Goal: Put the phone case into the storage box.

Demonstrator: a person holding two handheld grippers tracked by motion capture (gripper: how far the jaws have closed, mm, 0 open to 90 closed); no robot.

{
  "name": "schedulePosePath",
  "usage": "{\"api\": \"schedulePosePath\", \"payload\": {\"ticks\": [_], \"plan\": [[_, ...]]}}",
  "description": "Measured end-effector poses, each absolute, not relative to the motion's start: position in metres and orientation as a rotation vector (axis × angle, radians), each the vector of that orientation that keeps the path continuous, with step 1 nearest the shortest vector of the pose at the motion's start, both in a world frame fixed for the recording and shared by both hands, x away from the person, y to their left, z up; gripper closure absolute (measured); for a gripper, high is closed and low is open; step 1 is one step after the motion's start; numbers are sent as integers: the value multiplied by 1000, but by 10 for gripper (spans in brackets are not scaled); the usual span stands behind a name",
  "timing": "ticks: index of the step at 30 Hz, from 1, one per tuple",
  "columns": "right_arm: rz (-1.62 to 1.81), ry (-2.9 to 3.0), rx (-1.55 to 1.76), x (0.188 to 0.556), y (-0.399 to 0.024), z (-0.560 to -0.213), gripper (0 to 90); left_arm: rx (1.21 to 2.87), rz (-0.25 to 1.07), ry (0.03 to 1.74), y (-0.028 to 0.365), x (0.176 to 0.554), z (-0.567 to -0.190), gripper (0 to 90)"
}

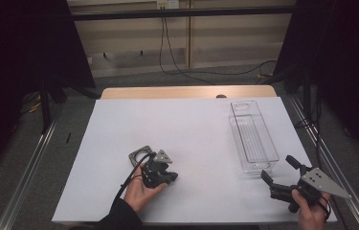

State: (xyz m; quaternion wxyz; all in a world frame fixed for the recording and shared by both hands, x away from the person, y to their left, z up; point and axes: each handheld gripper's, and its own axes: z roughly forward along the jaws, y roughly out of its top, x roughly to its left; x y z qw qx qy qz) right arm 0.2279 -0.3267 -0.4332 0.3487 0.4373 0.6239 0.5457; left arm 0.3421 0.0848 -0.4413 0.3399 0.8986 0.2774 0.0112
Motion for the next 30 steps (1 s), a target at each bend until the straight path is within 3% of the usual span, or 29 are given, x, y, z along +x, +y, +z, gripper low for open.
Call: {"api": "schedulePosePath", "payload": {"ticks": [30], "plan": [[1407, 1613, 1140, 226, -327, -433, 0, 2316, 14, 805, 132, 328, -440, 900]]}}
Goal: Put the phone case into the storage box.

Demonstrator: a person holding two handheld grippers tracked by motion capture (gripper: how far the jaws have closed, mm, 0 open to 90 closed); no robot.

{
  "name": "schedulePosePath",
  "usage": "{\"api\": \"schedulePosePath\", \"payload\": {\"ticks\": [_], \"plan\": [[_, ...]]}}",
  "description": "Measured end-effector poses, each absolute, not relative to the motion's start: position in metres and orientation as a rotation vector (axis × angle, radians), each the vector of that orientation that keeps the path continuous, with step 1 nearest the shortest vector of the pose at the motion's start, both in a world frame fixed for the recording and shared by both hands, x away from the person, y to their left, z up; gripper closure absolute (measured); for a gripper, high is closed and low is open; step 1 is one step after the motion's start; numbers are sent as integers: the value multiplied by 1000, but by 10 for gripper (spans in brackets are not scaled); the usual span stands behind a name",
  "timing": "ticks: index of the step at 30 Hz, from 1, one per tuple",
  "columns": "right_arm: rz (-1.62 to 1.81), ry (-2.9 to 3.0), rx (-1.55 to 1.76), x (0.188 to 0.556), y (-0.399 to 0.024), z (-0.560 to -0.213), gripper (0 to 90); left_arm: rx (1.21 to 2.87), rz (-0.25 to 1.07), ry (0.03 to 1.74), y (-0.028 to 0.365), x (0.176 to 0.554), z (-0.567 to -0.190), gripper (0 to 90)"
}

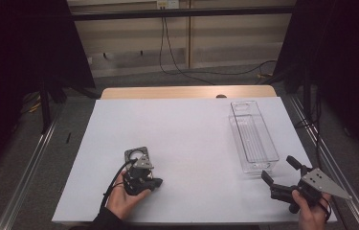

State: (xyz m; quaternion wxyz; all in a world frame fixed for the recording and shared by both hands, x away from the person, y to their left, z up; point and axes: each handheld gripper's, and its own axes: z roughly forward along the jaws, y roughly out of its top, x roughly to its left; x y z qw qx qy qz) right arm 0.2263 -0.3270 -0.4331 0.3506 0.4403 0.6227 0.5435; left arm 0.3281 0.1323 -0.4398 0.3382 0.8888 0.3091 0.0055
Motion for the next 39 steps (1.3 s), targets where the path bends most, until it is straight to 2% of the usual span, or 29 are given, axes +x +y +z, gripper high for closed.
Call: {"api": "schedulePosePath", "payload": {"ticks": [39], "plan": [[1406, 1615, 1139, 227, -327, -433, 0, 2281, 118, 994, 201, 318, -435, 900]]}}
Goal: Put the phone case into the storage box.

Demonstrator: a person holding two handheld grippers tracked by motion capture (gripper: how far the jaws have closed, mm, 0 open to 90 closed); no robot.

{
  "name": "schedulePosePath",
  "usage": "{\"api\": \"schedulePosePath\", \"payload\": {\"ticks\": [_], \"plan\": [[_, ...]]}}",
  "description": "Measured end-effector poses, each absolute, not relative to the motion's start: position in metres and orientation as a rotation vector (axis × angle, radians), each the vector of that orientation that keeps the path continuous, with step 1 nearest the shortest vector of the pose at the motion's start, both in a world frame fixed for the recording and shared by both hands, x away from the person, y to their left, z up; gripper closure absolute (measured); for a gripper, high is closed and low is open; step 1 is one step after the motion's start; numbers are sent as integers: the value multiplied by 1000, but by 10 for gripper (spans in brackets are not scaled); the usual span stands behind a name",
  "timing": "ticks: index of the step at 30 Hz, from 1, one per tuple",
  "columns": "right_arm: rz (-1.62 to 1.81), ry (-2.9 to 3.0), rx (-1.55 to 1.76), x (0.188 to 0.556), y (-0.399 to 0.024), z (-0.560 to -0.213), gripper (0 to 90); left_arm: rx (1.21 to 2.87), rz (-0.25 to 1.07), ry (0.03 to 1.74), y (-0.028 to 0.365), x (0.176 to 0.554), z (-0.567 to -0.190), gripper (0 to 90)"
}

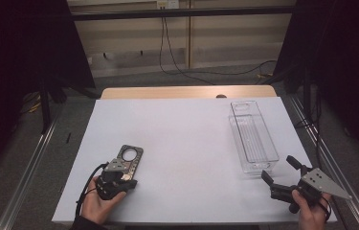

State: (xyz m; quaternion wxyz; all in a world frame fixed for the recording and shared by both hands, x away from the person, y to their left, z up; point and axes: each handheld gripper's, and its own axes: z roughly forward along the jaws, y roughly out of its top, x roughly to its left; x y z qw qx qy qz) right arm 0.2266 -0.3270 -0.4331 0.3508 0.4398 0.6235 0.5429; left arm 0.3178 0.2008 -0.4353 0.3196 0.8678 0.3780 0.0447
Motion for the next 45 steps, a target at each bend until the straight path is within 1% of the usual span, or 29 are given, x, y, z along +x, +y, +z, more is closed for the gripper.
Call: {"api": "schedulePosePath", "payload": {"ticks": [2, 19, 27, 32, 33, 35, 38, 43, 45], "plan": [[1406, 1613, 1141, 227, -327, -433, 0, 2286, 139, 1008, 205, 319, -434, 900], [1406, 1612, 1139, 227, -327, -433, 0, 2269, 156, 1050, 217, 321, -434, 900], [1406, 1617, 1136, 227, -327, -433, 0, 2272, 186, 1037, 215, 319, -434, 900], [1406, 1618, 1136, 228, -327, -433, 0, 2252, 203, 978, 211, 317, -430, 898], [1407, 1619, 1136, 228, -327, -433, 0, 2238, 214, 963, 210, 316, -428, 890], [1408, 1621, 1135, 228, -327, -433, 0, 2222, 224, 938, 210, 314, -427, 844], [1409, 1620, 1135, 228, -326, -433, 0, 2203, 249, 899, 209, 313, -424, 813], [1408, 1621, 1136, 228, -326, -433, 0, 2136, 267, 886, 211, 311, -418, 685], [1408, 1620, 1135, 228, -326, -433, 0, 2129, 294, 887, 212, 310, -416, 623]]}}
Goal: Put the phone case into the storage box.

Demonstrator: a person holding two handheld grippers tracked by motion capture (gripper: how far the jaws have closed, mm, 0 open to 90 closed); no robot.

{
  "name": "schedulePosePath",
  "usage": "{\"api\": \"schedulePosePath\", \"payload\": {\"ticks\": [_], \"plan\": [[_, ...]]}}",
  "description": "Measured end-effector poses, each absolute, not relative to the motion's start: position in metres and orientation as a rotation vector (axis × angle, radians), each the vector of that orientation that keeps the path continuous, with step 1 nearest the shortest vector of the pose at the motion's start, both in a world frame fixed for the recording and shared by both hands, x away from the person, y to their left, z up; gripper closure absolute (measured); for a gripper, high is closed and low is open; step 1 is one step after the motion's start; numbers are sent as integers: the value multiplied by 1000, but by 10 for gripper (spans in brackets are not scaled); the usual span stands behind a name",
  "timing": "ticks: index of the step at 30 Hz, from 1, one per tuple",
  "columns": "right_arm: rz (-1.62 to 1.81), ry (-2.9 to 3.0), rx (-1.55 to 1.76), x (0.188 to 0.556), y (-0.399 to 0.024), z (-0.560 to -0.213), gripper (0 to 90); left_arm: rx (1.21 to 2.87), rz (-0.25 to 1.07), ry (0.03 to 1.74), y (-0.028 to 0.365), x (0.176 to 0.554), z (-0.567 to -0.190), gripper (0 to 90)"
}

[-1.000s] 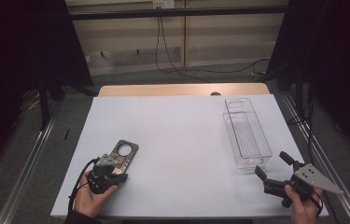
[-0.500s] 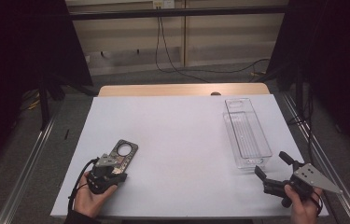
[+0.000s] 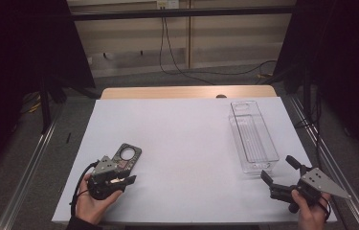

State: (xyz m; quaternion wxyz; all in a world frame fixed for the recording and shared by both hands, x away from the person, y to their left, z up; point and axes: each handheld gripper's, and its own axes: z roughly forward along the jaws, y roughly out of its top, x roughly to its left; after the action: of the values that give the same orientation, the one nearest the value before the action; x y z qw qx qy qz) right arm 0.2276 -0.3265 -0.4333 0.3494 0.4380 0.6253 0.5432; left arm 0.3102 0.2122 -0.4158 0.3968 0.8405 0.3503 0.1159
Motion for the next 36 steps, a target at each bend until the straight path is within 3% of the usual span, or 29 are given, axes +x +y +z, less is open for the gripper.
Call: {"api": "schedulePosePath", "payload": {"ticks": [3, 9, 17, 28, 36], "plan": [[1407, 1620, 1135, 228, -327, -433, 0, 2112, 302, 898, 213, 310, -415, 561], [1408, 1622, 1136, 228, -327, -433, 0, 2060, 355, 964, 217, 312, -413, 277], [1412, 1625, 1132, 229, -326, -433, 0, 2015, 367, 1022, 234, 312, -415, 82], [1412, 1625, 1132, 230, -326, -433, 0, 2038, 382, 1090, 257, 317, -409, 54], [1416, 1627, 1132, 231, -325, -433, 0, 2113, 412, 1110, 251, 329, -408, 53]]}}
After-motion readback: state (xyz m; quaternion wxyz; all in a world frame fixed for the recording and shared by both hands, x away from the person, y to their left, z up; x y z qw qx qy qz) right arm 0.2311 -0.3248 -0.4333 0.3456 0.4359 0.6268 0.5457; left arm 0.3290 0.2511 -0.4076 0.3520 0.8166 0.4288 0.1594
